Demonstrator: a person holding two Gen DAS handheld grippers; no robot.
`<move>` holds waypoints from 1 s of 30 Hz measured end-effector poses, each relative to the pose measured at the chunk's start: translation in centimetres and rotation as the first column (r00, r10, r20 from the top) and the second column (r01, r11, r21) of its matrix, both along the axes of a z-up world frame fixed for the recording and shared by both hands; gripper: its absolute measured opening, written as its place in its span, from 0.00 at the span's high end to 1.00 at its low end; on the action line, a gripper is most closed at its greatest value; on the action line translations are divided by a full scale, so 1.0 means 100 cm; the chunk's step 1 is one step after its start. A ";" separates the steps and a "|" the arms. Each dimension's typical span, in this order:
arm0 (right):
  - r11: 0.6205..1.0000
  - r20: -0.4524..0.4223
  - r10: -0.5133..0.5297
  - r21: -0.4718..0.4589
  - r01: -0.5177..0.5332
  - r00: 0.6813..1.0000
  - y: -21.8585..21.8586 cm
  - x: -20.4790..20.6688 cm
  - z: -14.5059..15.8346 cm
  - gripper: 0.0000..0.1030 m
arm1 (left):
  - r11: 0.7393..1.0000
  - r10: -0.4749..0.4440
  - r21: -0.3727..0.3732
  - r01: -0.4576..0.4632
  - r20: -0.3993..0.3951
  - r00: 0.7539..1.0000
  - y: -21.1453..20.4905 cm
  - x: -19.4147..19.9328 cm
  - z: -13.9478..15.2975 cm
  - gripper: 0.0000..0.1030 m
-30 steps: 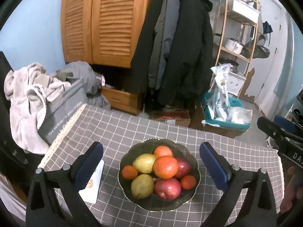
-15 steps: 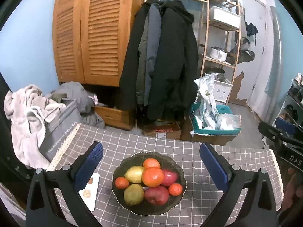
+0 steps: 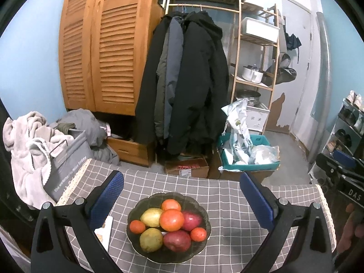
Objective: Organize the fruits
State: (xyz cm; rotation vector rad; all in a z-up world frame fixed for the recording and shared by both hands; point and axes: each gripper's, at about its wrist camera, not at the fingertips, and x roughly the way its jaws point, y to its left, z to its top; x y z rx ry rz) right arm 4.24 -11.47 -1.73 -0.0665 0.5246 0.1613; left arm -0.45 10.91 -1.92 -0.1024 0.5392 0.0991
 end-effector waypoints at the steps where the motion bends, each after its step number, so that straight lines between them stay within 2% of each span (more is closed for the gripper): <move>1: 1.000 0.000 -0.004 0.005 0.004 1.000 -0.002 0.000 0.000 0.23 | 1.000 0.000 0.006 0.000 -0.001 1.000 -0.002 0.000 0.000 0.00; 30: 0.999 0.007 -0.041 0.003 0.041 0.999 -0.028 -0.007 -0.002 0.23 | 1.000 -0.028 0.015 0.028 0.003 1.000 -0.025 0.004 0.004 0.00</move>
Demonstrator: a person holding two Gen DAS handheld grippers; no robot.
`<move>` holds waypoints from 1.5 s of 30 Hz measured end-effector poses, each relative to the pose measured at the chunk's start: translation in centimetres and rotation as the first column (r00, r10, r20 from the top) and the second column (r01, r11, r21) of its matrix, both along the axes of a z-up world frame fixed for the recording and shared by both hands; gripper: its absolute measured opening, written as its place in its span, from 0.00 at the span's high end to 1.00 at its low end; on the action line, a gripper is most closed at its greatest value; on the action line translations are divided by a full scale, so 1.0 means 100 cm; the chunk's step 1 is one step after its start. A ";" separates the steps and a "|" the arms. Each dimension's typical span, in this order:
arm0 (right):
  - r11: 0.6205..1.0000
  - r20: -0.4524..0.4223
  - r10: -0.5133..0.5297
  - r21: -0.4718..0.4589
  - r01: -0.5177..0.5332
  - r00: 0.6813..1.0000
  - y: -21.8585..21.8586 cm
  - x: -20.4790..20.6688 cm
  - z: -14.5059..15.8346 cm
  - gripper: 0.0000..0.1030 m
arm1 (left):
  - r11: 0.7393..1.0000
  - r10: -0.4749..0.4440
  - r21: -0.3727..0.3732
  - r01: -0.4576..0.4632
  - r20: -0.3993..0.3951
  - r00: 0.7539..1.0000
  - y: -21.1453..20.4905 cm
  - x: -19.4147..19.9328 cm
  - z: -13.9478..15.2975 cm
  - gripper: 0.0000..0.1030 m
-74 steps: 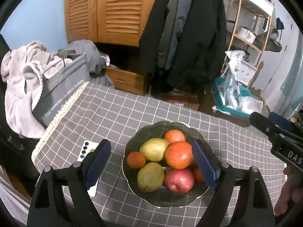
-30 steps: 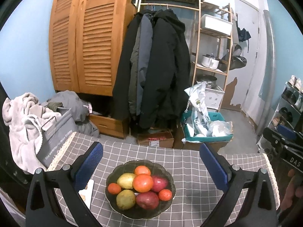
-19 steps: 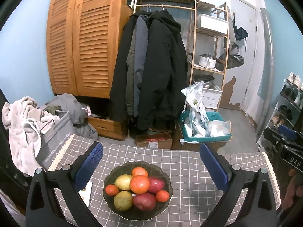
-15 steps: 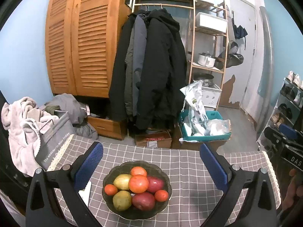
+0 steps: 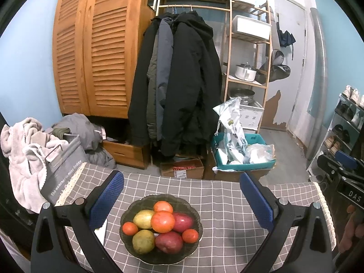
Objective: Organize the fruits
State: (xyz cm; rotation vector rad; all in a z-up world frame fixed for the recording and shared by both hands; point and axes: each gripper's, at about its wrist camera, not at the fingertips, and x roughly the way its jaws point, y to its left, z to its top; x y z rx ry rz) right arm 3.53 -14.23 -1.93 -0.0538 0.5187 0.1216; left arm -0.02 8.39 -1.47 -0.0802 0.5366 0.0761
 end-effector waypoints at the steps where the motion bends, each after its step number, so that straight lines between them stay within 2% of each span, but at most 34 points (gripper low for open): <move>1: 1.000 0.001 -0.001 0.001 0.001 1.000 -0.002 0.000 0.000 0.23 | 1.000 -0.001 0.000 0.001 0.000 1.000 -0.001 0.000 0.000 0.00; 32: 1.000 -0.001 0.000 -0.001 0.000 1.000 -0.002 -0.001 0.001 0.23 | 1.000 -0.002 0.006 0.002 0.000 1.000 -0.004 0.000 0.000 0.00; 45: 1.000 -0.006 0.002 -0.003 -0.002 1.000 -0.004 -0.002 0.000 0.23 | 0.999 0.019 0.048 -0.019 0.009 1.000 -0.003 0.002 0.008 0.00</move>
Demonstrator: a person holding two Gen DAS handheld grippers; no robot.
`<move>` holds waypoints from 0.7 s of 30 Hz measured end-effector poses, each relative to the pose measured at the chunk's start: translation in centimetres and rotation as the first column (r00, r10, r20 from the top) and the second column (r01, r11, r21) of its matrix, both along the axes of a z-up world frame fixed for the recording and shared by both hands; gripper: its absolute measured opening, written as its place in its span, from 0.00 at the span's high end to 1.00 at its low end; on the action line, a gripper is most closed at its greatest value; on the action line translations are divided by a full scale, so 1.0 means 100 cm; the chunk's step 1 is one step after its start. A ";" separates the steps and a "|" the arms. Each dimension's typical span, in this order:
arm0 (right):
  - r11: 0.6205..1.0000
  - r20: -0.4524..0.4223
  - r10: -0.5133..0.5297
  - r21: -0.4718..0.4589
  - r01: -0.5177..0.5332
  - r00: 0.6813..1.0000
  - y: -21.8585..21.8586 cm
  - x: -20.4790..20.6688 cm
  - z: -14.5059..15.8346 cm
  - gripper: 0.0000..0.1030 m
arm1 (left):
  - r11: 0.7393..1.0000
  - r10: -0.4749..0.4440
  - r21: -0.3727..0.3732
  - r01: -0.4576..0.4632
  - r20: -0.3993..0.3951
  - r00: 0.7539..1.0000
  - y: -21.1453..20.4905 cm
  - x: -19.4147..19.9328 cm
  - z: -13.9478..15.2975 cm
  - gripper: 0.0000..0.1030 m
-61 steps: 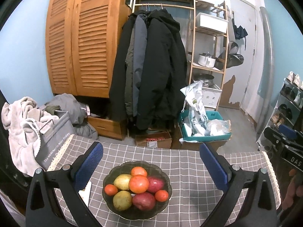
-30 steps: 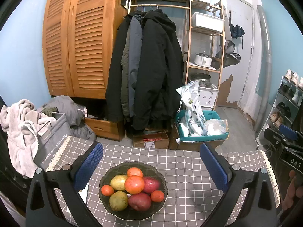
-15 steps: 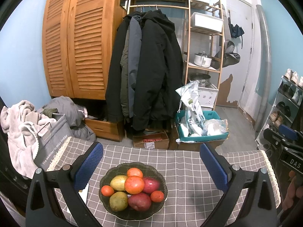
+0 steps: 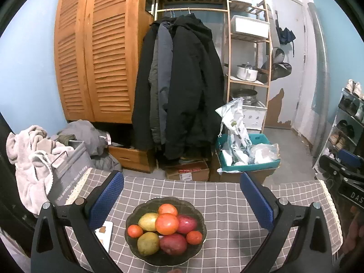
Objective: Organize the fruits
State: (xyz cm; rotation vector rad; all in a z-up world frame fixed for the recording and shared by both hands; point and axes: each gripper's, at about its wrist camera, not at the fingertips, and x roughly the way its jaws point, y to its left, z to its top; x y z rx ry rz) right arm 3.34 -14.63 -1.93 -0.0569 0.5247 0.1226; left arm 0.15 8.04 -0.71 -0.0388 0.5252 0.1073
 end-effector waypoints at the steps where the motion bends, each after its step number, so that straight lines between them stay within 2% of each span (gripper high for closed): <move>1: 1.000 -0.001 0.001 -0.001 -0.001 1.000 -0.001 -0.001 0.000 0.23 | 1.000 0.002 -0.002 -0.002 -0.003 1.000 0.001 0.000 0.000 0.00; 21: 1.000 0.003 -0.002 -0.005 0.002 1.000 -0.005 -0.003 0.002 0.23 | 0.999 0.036 0.018 -0.037 0.026 0.999 -0.003 -0.002 -0.001 0.00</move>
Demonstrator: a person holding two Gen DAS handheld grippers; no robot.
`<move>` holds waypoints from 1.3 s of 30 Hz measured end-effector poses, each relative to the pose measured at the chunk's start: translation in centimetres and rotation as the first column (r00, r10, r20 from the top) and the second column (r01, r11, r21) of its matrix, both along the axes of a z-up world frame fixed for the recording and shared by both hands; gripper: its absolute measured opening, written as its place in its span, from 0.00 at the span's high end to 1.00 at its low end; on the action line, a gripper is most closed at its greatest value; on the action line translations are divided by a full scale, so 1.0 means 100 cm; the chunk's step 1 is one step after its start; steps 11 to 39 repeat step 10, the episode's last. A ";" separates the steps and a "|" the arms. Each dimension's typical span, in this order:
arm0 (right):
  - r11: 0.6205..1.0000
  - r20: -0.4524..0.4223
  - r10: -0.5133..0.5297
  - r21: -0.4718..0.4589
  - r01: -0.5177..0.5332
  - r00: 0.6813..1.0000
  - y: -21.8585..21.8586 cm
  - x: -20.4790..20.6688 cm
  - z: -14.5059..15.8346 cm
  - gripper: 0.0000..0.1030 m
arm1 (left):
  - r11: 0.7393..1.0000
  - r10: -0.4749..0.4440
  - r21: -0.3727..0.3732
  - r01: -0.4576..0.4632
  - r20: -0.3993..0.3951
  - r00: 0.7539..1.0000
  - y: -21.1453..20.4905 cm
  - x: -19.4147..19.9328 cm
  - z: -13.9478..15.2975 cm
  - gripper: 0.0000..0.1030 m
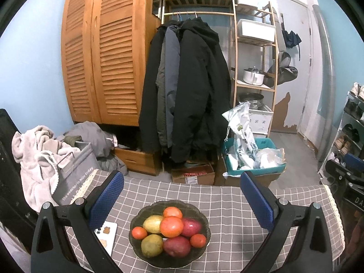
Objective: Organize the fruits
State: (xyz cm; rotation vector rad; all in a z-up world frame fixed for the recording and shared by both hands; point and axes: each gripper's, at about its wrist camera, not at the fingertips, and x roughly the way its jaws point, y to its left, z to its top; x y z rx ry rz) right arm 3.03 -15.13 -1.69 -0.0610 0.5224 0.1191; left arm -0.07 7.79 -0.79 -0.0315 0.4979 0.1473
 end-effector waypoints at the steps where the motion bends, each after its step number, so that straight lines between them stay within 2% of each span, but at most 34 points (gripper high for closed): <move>1: 1.000 0.000 0.000 0.000 0.000 1.000 0.000 0.000 0.000 0.23 | 1.000 -0.002 -0.001 0.002 0.001 1.000 0.000 0.000 0.000 0.00; 39: 1.000 0.000 0.000 -0.001 0.000 1.000 -0.001 0.000 0.000 0.23 | 1.000 0.004 -0.011 -0.004 0.005 1.000 -0.002 -0.003 -0.001 0.00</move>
